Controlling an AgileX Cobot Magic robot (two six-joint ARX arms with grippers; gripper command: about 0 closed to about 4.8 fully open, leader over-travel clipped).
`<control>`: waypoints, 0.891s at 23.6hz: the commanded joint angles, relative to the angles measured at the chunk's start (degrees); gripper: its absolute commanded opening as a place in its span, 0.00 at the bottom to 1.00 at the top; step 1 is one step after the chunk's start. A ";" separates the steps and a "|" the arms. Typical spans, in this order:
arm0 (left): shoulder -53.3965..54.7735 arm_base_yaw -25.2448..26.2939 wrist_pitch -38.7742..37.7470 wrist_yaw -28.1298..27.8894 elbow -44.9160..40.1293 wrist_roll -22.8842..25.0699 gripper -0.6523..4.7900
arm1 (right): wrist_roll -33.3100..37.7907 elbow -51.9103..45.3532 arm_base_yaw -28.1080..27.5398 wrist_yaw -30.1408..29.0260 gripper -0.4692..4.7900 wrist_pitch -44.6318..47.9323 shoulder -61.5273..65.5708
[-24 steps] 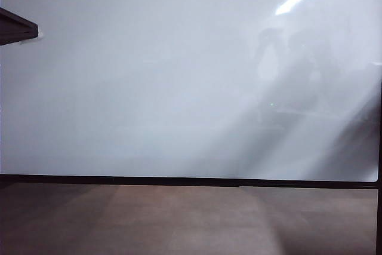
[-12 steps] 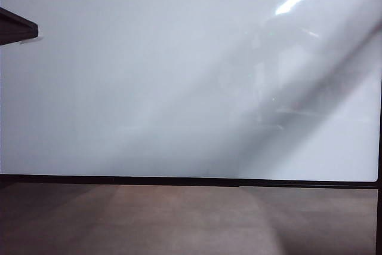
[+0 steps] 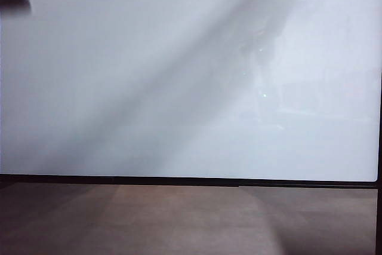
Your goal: Reach to the right to find the marker pen, pick it up, and write the number 17 on the whiteboard.
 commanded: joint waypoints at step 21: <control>27.21 0.07 5.81 -9.09 34.75 0.07 0.11 | -7.91 34.71 22.67 7.43 0.08 -1.33 37.03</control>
